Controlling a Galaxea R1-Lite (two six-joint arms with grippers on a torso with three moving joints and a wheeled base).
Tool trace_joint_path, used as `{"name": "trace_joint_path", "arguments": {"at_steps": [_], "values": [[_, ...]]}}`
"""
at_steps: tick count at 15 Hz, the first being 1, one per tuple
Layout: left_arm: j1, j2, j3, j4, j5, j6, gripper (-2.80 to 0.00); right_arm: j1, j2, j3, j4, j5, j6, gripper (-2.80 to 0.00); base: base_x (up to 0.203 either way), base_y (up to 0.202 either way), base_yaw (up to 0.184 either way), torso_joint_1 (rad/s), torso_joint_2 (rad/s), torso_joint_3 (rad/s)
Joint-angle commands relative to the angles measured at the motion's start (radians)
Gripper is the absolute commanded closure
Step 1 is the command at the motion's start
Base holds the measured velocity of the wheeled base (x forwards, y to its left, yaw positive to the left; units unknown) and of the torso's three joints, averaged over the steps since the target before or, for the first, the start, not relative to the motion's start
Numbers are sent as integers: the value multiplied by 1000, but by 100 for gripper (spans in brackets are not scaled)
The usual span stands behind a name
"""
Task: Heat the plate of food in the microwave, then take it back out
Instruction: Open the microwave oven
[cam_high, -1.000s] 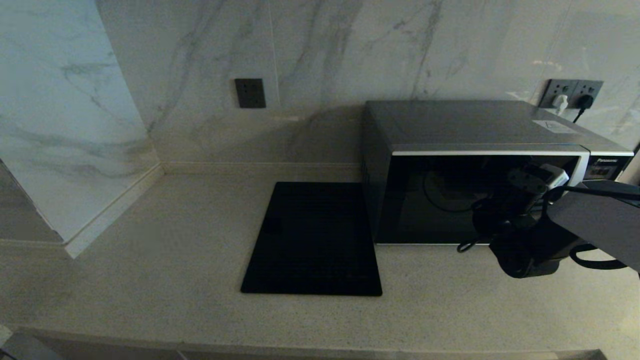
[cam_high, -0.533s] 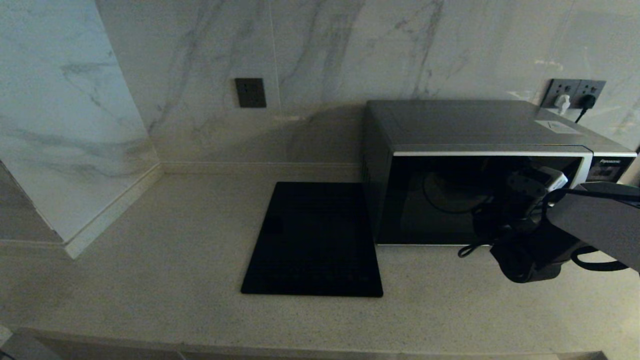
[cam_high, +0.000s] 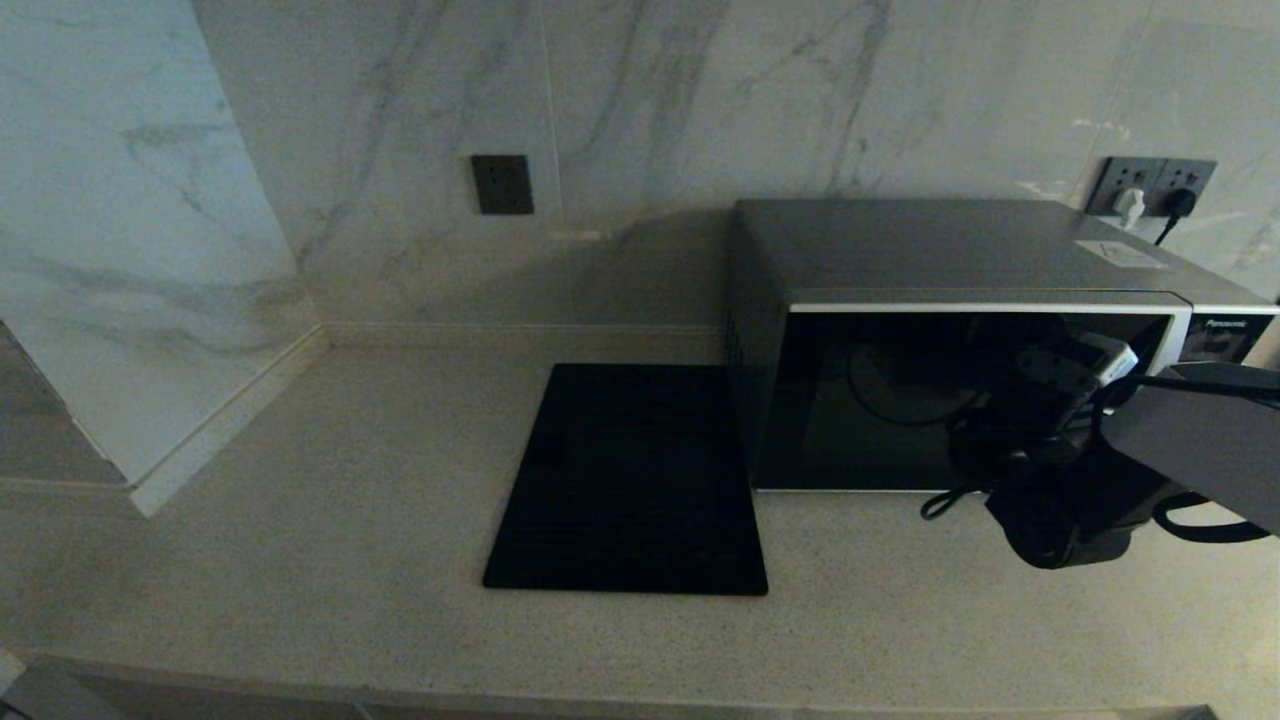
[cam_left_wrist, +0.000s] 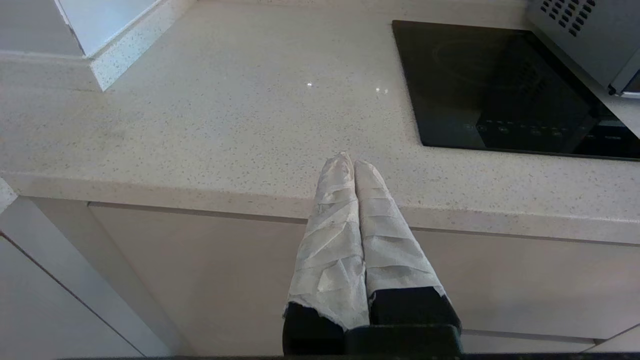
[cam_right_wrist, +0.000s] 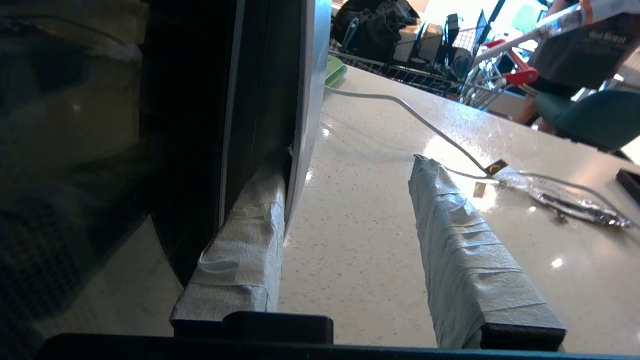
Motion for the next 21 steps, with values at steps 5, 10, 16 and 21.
{"name": "trace_joint_path", "arguments": {"at_steps": [5,10,16,21], "values": [[0,1,0,0,0,0,0,-9,-50,83,-1,-12,-2,0,0,0,0,0,0,0],[0,2,0,0,0,0,0,-13,-75,110,-5,-12,-2,0,0,0,0,0,0,0],[0,0,0,0,0,0,0,-10,-122,190,-14,-12,-1,0,0,0,0,0,0,0],[0,0,0,0,0,0,0,-10,-194,298,-17,-12,-1,0,0,0,0,0,0,0]]}}
